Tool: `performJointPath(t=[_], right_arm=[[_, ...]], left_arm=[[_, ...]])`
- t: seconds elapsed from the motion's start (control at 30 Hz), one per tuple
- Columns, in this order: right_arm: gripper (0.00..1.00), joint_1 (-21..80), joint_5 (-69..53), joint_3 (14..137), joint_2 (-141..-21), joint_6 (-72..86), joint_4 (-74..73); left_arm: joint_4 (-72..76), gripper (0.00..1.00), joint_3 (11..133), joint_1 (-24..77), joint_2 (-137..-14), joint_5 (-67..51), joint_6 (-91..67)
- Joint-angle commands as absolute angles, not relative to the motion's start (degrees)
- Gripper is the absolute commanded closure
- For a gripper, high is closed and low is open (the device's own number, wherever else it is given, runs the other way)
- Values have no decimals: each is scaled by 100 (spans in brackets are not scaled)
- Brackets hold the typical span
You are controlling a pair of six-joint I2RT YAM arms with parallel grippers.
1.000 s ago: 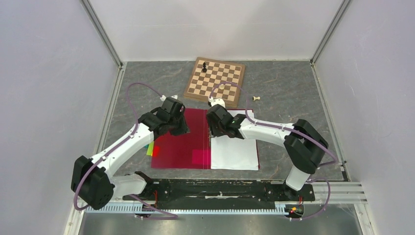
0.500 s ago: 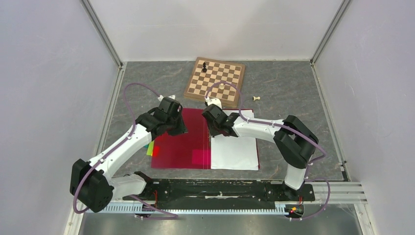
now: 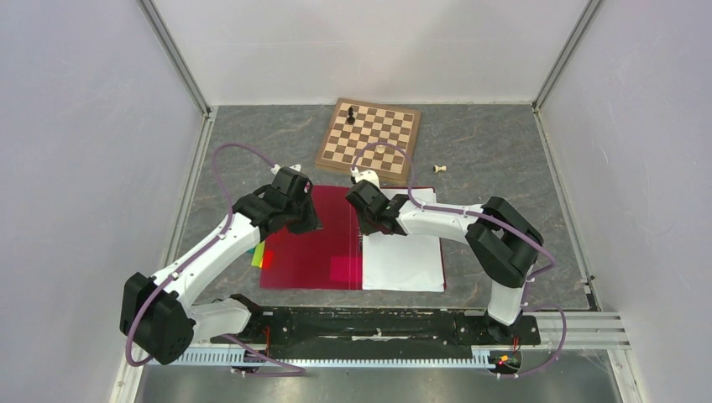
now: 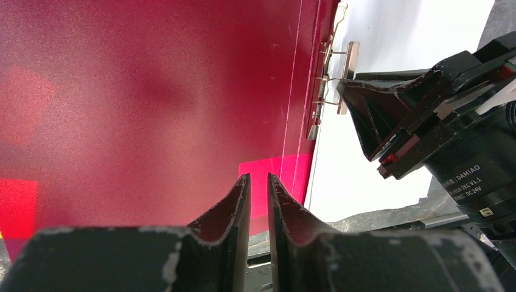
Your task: Put the files into the folder
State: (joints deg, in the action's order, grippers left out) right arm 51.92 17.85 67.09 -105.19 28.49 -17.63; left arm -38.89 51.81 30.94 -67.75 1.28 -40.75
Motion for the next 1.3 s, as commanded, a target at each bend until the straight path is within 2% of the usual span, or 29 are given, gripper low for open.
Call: performJointPath(t=[0.0, 0.33, 0.7, 0.93, 1.27], right_arm=[[79, 5209, 1830, 6784, -10556, 2848, -1674], [84, 5008, 1710, 6276, -10251, 2708, -1530], [86, 4782, 1491, 5476, -9699, 2307, -1139], [87, 4783, 1413, 5240, -9509, 2182, -988], [88, 4788, 1219, 5090, -9360, 2081, -913]], left_arm=[[-3828, 78, 5146, 3067, -6676, 46, -3926], [-3728, 77, 5124, 3068, -6788, -172, -4008], [-3324, 78, 4919, 3154, -7085, -488, -4300], [-2866, 97, 4490, 3483, -7560, -247, -4928], [-2436, 98, 4133, 3986, -8071, 299, -5757]])
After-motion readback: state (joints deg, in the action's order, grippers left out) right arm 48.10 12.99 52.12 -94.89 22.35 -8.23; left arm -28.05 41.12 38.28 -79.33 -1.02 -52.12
